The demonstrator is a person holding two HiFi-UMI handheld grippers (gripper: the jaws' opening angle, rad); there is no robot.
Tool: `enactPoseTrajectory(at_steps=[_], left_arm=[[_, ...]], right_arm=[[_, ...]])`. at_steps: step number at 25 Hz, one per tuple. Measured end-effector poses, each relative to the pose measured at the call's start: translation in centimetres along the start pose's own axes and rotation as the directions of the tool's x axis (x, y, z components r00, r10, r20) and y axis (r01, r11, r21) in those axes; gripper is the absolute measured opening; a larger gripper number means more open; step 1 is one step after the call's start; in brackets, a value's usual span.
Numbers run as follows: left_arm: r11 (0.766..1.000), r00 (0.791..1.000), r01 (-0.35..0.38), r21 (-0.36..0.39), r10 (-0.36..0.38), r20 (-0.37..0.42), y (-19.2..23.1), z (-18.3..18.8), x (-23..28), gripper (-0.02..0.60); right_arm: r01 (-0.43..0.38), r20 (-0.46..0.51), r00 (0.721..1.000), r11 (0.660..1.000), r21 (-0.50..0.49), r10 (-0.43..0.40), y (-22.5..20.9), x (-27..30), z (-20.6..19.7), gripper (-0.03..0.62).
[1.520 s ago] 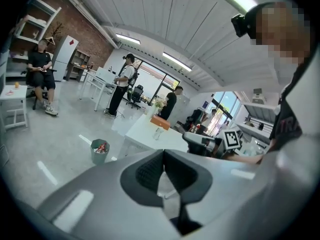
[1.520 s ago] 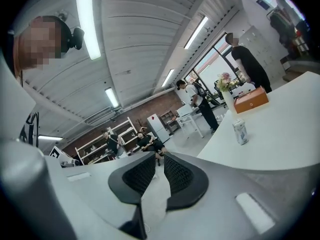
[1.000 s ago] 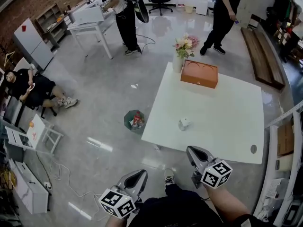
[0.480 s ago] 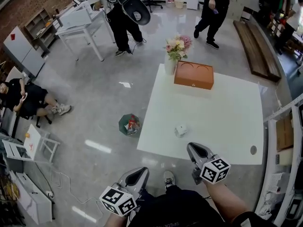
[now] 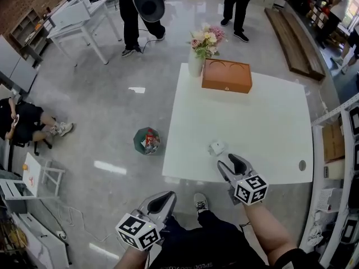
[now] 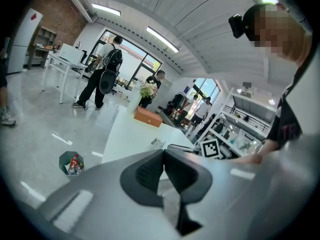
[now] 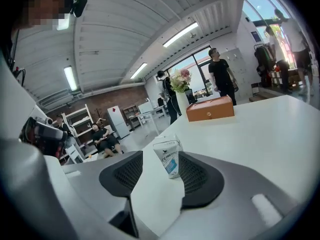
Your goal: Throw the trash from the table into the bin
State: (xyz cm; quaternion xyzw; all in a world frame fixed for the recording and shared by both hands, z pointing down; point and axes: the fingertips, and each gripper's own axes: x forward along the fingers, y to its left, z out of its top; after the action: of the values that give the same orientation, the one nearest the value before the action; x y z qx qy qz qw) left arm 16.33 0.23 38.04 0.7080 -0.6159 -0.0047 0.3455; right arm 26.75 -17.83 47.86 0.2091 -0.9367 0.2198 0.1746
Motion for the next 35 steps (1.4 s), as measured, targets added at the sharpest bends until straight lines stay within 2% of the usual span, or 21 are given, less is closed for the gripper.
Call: enactPoseTrajectory(at_steps=[7,15,17,21,28,35], left_arm=[[1.000,0.999,-0.011,-0.007,0.011,-0.031,1.6,0.0,-0.7,0.006],[0.997,0.998,-0.060,-0.054,0.059,-0.029,3.0,-1.2,-1.9,0.006],[0.996,0.998,-0.066,-0.060,0.065,-0.025,3.2,-1.3,-2.2,0.006],[0.995,0.997,-0.077,-0.068,0.076,-0.015,3.9,-1.2,-2.8,0.006],[0.994,0.996,-0.086,-0.072,0.087,0.006,4.8,-0.9,-3.9,0.006],[0.994,0.995,-0.093,-0.064,0.096,0.040,5.6,-0.2,-5.2,0.006]], right_arm=[[0.049,-0.055,0.997,0.999,-0.014,-0.050,-1.9,4.0,-1.6,0.288],[0.048,-0.073,0.996,0.998,-0.052,-0.051,-2.8,6.8,-1.6,0.299],[0.052,-0.079,0.995,0.996,-0.078,-0.058,-2.7,7.2,-1.5,0.278],[0.071,-0.075,0.994,0.988,-0.133,-0.082,-2.3,7.7,-0.9,0.163],[0.035,-0.060,0.997,0.985,-0.171,-0.046,0.2,7.4,0.2,0.155],[-0.063,-0.035,0.998,0.985,-0.160,0.058,5.9,7.0,1.8,0.153]])
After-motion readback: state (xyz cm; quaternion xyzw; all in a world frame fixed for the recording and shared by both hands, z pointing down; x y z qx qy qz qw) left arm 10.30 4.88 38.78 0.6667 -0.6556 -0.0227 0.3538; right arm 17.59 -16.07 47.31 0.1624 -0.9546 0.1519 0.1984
